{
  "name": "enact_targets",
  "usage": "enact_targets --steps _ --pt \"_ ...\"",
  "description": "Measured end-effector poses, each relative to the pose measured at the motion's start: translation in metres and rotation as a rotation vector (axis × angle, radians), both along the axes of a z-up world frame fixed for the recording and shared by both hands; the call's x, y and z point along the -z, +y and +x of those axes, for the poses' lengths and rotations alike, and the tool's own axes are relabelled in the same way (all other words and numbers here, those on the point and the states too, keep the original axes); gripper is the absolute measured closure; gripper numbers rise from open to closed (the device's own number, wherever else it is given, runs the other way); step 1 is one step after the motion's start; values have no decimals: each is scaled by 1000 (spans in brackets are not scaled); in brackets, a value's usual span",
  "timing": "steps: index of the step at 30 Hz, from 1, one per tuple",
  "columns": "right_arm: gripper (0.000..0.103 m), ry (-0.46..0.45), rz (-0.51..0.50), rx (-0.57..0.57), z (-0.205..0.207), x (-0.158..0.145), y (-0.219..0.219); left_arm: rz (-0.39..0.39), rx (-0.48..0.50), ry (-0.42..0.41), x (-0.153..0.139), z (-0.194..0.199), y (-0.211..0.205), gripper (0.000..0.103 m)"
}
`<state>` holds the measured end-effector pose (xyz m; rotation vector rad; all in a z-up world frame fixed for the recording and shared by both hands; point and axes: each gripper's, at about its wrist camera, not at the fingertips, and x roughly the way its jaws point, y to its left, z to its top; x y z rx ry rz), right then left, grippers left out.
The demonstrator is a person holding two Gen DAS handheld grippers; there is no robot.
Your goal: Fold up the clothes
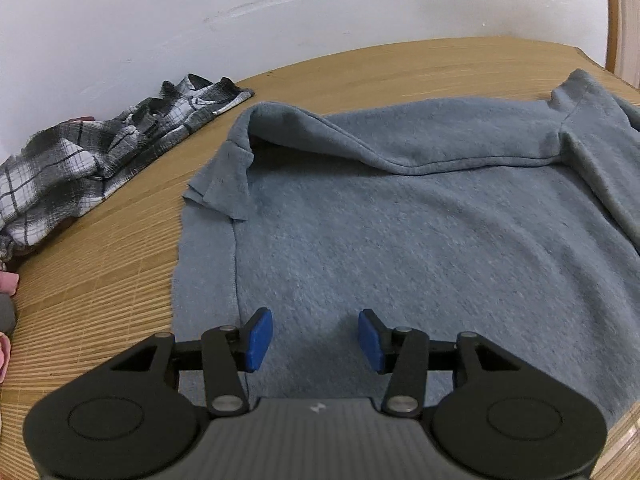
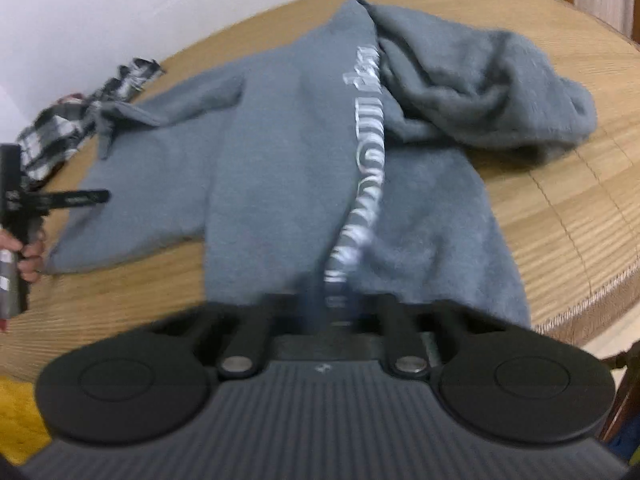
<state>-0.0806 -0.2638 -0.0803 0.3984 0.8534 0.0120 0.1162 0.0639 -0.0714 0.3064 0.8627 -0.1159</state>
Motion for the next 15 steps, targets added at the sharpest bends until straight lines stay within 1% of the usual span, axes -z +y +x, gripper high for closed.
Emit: enact_targets --steps 3,5,7,9,11,15 --pt "96 -123 159 -24 5 -39 -14 -17 -3 7 0 0 5 52" --pt "96 -231 238 -31 16 -70 -23 -28 -15 9 1 -2 7 50" --pt "96 -336 316 -31 38 -99 -35 -29 -25 7 1 -3 8 48" --pt "96 -423 351 -36 69 -124 -46 -22 -29 3 1 -4 7 47" --pt "96 -484 330 -42 115 -145 -56 -16 -35 2 1 -4 5 46" --pt "96 -573 166 -39 227 -182 -68 3 -54 -1 2 -4 2 44"
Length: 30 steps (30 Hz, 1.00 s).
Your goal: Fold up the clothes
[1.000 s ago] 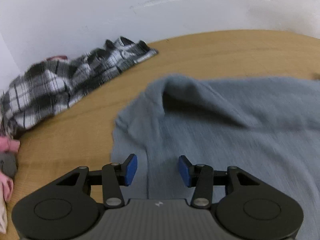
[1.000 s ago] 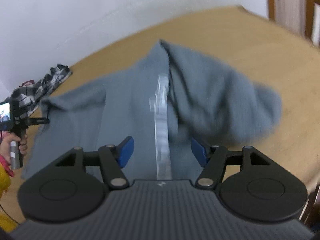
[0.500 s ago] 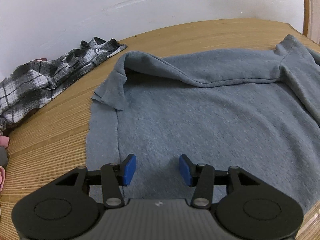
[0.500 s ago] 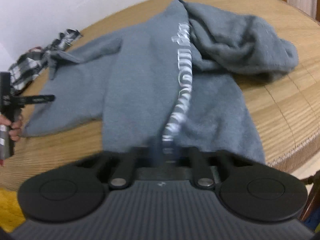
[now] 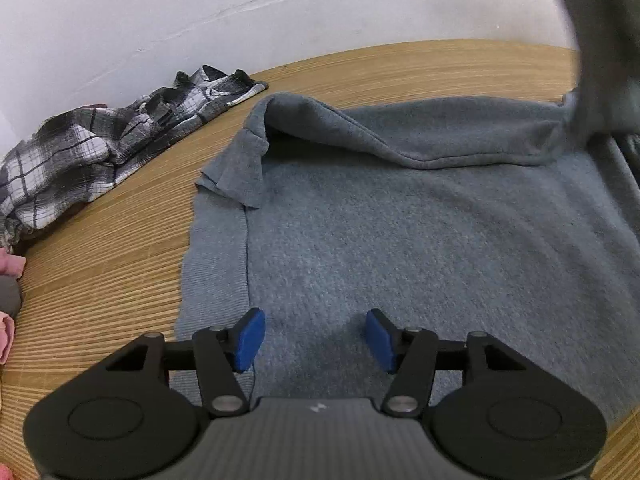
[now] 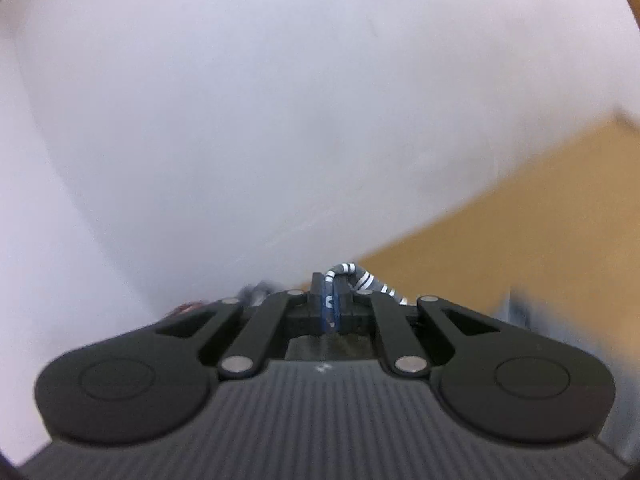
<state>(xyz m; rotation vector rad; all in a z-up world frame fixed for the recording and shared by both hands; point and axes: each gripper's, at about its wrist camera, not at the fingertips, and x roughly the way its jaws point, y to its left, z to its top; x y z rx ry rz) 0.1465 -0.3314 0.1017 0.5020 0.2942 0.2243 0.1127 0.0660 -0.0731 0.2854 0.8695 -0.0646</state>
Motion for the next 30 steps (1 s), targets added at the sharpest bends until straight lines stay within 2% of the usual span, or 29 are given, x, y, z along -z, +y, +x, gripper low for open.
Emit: enact_targets --steps 4,7,10,13,15,17,19,21,22,23,24,26,28,30 --pt "96 -79 -119 60 107 -23 -2 30 -28 -4 1 0 -5 41" --pt "96 -72 -232 99 176 -10 5 66 -51 -9 2 1 -12 41" --pt "95 24 -291 113 232 35 15 101 -77 -10 3 2 -20 41" --pt "92 216 -358 108 270 95 26 127 -85 -8 4 3 -23 41" --pt "88 351 -443 82 277 125 32 141 -79 -4 4 3 -25 41" --pt "87 385 -491 59 256 134 28 144 -73 -1 4 3 -25 41" --pt "79 389 -527 50 221 128 20 142 -69 2 3 4 -25 41" --pt "64 386 -564 76 171 112 8 138 -64 4 2 4 -24 41" --pt "60 384 -577 108 138 105 -2 138 -61 6 1 4 -24 41" --pt "50 385 -579 158 98 99 -15 140 -55 8 1 4 -24 42" --pt "39 393 -569 212 61 94 -24 138 -42 5 0 3 -26 43" --pt "31 436 -516 331 -16 93 -44 121 -12 0 -2 2 -29 43" --pt "30 503 -435 432 -93 102 -61 88 27 -3 -5 -1 -33 43" --pt "28 568 -326 500 -153 115 -67 67 66 8 -6 -2 -41 43"
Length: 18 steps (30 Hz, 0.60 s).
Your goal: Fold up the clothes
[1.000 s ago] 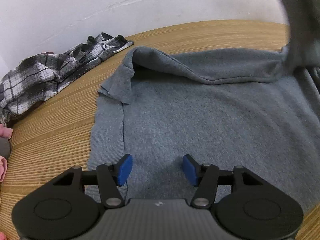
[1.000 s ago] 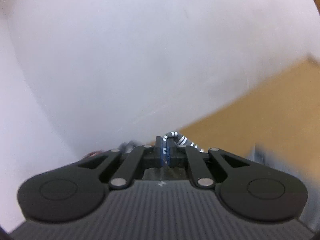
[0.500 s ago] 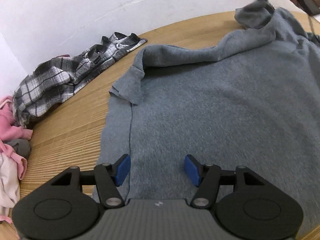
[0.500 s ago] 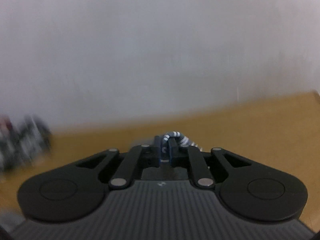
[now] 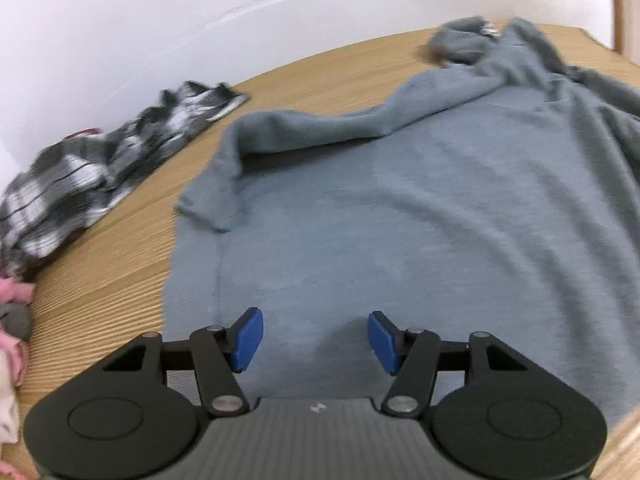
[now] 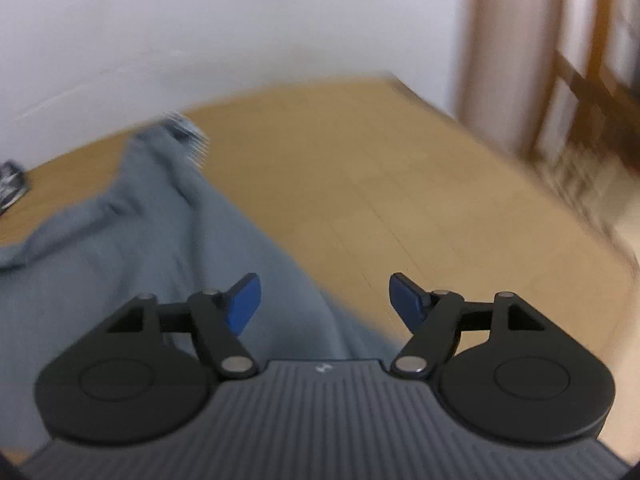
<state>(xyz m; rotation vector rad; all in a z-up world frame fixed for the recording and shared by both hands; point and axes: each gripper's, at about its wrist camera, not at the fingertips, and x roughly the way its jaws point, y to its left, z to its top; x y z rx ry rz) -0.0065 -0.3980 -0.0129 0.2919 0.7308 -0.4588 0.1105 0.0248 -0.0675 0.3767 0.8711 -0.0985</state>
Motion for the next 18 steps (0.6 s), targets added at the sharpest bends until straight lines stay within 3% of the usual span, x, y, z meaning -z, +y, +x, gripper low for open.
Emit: enact_targets --steps 2,4,9,12,13,14,15,18 --pt "28 -24 124 77 -45 15 -3 -15 32 19 -2 -1 -11 43" --pt "28 -39 225 104 -58 31 -5 -41 64 31 -6 -5 -24 43" --pt "29 -74 365 103 -43 64 -1 -40 87 62 -4 -10 -56 41" --pt "31 -97 382 68 -18 74 -11 -16 49 58 1 -11 -69 41" --pt "39 -90 355 79 -10 76 -17 2 39 54 1 -11 -72 41" --pt "73 -84 317 86 -4 74 -24 17 29 56 1 -11 -74 40" --pt "87 -78 277 88 1 70 -33 27 17 59 1 -11 -76 39" --pt "89 -110 142 98 23 46 -74 52 -31 67 0 -12 -78 38"
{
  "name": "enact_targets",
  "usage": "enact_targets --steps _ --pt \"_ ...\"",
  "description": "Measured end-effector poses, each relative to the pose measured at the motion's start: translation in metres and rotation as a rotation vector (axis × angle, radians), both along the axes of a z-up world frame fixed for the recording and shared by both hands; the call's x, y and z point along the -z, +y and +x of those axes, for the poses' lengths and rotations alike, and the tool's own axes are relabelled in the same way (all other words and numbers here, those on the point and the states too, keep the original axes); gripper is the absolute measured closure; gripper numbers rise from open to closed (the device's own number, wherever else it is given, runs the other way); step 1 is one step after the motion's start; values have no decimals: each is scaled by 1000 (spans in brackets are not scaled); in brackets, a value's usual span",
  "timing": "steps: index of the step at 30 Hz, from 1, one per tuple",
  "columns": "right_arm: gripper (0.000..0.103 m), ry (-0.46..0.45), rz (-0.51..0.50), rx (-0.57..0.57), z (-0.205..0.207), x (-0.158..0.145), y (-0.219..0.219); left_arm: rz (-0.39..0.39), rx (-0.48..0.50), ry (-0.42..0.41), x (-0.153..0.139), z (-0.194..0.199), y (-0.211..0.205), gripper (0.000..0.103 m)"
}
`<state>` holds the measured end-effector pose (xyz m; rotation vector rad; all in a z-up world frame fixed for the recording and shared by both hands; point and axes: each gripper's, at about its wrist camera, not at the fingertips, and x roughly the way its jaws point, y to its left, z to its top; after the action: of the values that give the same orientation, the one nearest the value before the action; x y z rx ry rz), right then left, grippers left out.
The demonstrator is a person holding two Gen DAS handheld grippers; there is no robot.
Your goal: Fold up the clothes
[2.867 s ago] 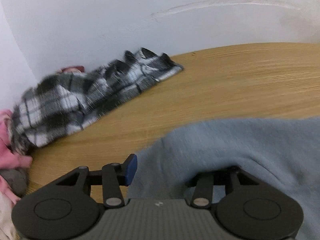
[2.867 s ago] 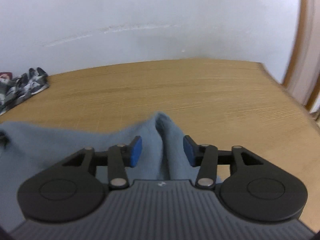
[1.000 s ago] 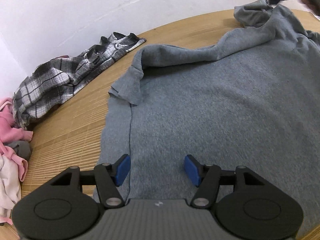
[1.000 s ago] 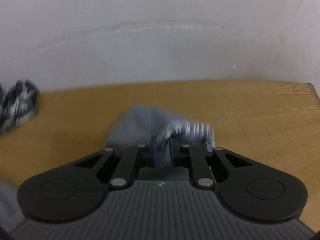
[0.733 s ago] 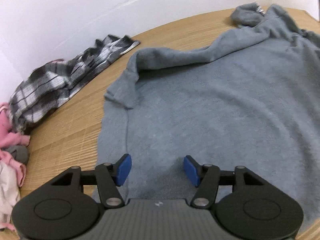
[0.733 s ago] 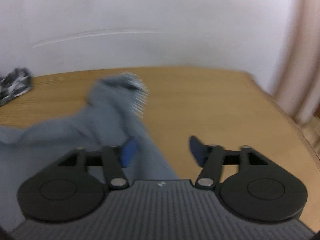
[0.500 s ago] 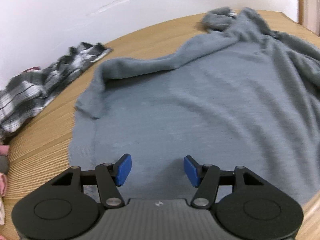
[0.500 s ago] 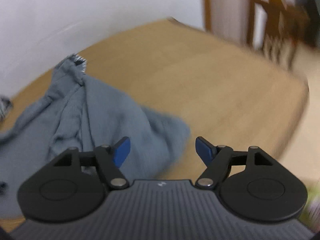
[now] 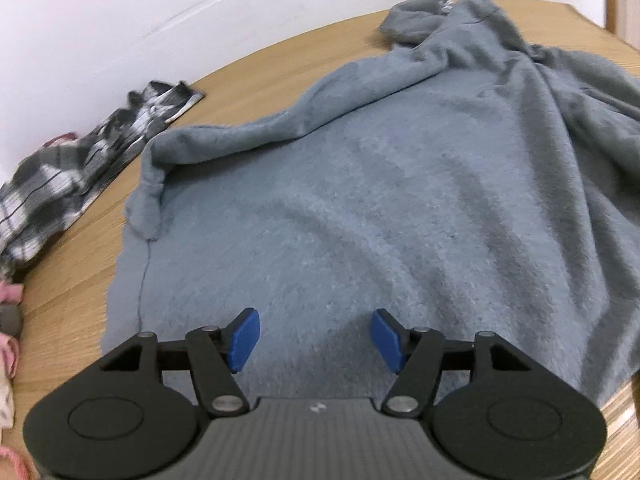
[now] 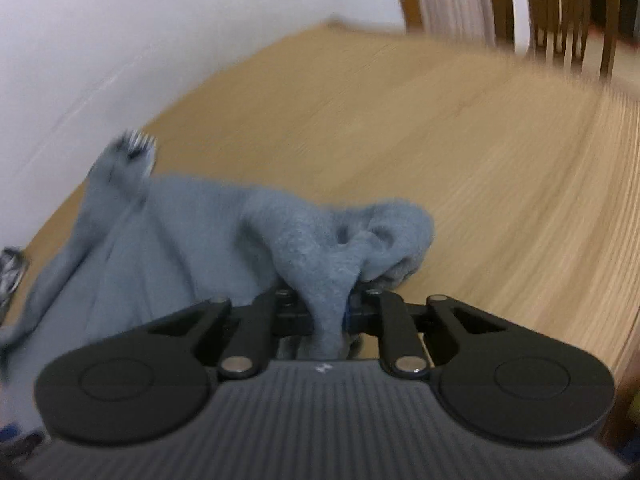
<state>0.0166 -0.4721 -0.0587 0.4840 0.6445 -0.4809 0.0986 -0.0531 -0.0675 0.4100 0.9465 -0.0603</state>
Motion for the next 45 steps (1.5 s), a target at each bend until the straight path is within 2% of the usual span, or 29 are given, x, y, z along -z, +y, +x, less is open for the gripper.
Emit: enact_targets --steps 3,6,10,12,14,16,18,20,21,24,27,28,32,34,35,36,38,39,41,45 --pt "89 -29 -160 46 27 -33 -53 35 -41 0 0 -1 -5 38" --pt "88 20 -287 33 65 -45 -100 75 -44 -5 0 -2 -12 38" --pt "84 251 -333 -115 121 -15 -126 114 -61 -8 1 0 -20 38" --pt "84 311 -354 -141 131 -6 -124 119 -64 -1 -1 2 -21 38" --pt "80 284 -373 -128 125 -17 -111 100 -80 15 -3 2 -18 38" --pt "70 259 -379 -87 109 -34 -98 75 -98 24 -4 1 -15 38" --pt "47 240 -369 -24 83 -52 -87 69 -102 22 -4 -2 -12 38" --pt "41 173 -300 3 52 -65 -68 74 -95 12 -3 -5 -13 37" --pt "40 125 -245 -28 36 -67 -55 78 -91 9 -2 -5 -14 37" --pt "42 66 -1 -371 -3 -46 -6 76 -78 -2 -2 -7 -13 37" --pt "42 76 58 -593 -34 -18 47 63 -38 -11 -2 -10 -7 37" --pt "42 89 56 -627 -40 -10 62 58 -22 -12 -2 -11 -5 37" --pt "42 156 33 -665 -50 14 102 25 32 -10 -2 -15 4 37" --pt "47 167 23 -639 -51 19 118 5 57 -20 -1 -18 11 36" --pt "68 176 -9 -623 -52 19 125 1 70 -24 0 -19 13 36" --pt "83 193 -27 -616 -53 18 129 -4 86 -26 0 -21 15 36" --pt "84 216 17 -590 -57 15 133 -13 112 -28 1 -22 19 36" --pt "85 235 5 -579 -62 13 136 -20 123 -26 1 -22 21 36" --pt "86 292 -83 -546 -76 10 143 -42 138 -14 1 -25 24 36" --pt "86 383 -126 -467 -99 8 145 -90 183 7 0 -34 30 36"
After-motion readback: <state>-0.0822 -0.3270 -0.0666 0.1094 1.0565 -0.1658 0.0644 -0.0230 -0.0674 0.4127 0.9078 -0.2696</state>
